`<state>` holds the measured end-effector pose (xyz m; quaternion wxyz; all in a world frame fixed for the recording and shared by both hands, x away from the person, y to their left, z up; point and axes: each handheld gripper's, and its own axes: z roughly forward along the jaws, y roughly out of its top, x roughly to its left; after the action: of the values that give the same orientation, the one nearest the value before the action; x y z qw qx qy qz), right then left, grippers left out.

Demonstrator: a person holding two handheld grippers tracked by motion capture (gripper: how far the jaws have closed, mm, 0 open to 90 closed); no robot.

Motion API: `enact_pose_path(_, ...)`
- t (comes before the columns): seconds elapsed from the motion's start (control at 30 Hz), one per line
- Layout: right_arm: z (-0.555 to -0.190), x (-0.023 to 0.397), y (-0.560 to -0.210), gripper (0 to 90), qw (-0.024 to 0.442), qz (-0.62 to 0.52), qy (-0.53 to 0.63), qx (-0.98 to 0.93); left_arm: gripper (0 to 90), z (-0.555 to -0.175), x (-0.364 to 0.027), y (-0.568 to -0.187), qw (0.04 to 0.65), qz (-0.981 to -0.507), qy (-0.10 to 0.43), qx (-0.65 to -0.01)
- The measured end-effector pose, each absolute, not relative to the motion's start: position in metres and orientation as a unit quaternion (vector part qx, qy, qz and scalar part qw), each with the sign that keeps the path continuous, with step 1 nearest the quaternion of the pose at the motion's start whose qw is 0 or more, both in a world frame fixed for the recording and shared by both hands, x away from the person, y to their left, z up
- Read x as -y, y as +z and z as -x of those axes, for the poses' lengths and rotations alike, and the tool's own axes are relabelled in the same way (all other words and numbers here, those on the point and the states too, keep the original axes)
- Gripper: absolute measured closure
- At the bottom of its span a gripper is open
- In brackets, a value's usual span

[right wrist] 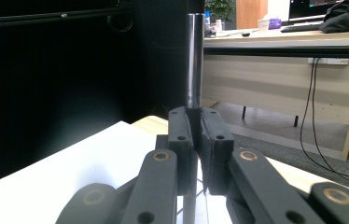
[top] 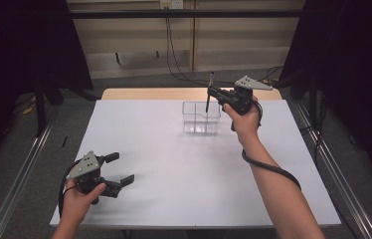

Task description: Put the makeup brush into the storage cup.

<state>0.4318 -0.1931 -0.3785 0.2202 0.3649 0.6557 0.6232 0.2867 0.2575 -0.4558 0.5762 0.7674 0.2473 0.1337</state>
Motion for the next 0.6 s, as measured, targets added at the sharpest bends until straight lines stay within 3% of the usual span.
enact_pose_path(0.6, -0.44, 0.1936, -0.3743, 84.1, 0.231, -0.372, 0.621, -0.65, 1.5, -0.2865, -0.2573, -0.4564, 0.575, -0.768, 0.133, -0.248)
